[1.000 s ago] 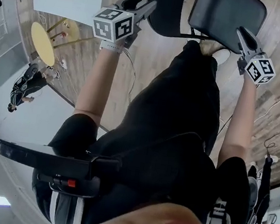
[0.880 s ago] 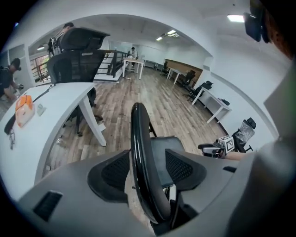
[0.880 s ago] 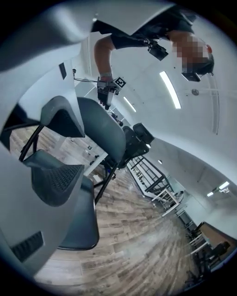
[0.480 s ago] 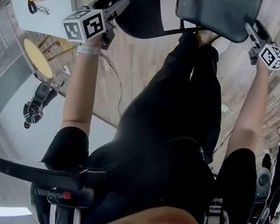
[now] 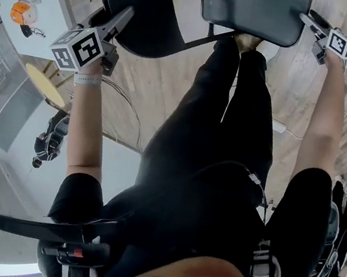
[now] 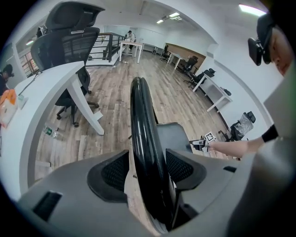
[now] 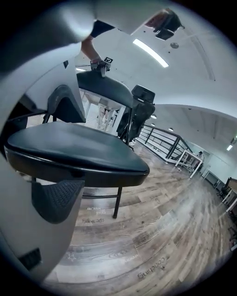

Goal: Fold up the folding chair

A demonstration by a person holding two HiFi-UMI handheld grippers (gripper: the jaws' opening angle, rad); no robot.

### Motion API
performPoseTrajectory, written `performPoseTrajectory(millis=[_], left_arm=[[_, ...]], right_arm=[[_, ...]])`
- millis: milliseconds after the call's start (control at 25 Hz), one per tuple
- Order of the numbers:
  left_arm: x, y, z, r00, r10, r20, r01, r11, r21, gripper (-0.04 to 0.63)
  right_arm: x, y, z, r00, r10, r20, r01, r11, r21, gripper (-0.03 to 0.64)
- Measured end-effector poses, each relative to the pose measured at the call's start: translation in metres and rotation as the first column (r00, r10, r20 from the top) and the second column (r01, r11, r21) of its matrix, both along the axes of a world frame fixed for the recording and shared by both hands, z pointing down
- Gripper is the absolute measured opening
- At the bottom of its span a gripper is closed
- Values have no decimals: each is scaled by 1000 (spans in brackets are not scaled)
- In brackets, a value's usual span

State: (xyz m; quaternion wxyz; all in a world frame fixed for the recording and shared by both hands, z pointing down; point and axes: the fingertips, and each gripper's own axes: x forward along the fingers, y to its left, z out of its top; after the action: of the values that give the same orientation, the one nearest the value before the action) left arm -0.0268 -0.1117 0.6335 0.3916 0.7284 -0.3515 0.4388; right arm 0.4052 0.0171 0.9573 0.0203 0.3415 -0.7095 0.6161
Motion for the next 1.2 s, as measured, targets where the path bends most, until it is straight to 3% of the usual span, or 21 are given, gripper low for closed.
performPoseTrajectory(millis=[560, 760, 1200], left_arm=[[23, -4, 15, 1000, 6, 8, -5, 998, -56, 232], [32, -3, 15, 999, 41, -14, -42, 996, -77, 139], [42, -1, 9, 998, -6, -62, -2, 992, -127, 77]], right_arm=[[2, -6, 33, 984, 54, 167, -46, 997, -54, 360], [-1, -11, 33, 977, 38, 209, -31, 999, -38, 293], [5, -16, 32, 977, 48, 206, -38, 998, -51, 279]])
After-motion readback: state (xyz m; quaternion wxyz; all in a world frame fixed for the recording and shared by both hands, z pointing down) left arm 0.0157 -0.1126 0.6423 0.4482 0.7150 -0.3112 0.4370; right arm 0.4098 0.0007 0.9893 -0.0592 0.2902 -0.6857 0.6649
